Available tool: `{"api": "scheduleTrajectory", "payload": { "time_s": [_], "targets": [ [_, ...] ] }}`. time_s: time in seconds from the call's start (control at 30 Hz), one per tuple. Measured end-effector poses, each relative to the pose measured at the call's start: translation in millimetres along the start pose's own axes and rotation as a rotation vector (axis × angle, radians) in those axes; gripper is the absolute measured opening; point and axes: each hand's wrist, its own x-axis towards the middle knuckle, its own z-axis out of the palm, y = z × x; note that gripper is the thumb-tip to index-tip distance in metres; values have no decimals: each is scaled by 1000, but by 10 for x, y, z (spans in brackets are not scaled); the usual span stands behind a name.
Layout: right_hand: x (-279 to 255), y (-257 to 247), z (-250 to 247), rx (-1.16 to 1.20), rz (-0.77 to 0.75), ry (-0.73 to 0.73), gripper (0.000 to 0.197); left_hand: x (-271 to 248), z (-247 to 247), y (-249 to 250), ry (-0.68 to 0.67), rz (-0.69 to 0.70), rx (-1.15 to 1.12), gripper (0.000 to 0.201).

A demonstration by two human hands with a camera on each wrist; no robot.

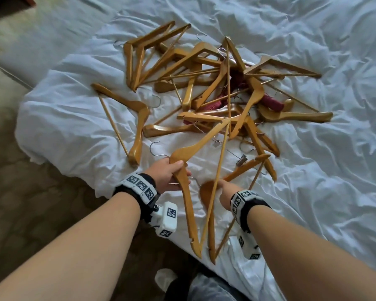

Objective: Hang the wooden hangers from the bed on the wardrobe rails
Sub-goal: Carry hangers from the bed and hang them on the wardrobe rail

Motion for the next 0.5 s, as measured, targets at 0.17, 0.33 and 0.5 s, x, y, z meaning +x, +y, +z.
{"api": "scheduleTrajectory", "payload": {
  "time_s": [0.17, 0.33, 0.5],
  "targets": [
    [406, -114, 104, 201, 14, 6, 47, 18, -108, -27, 13, 35, -66, 28],
    [835, -67, 384, 615, 109, -19, 34, 78, -205, -260, 64, 22, -176, 27],
    [1309, 356, 567, 1023, 168, 25, 87, 38, -182, -354, 104, 16, -285, 32]
  ]
}}
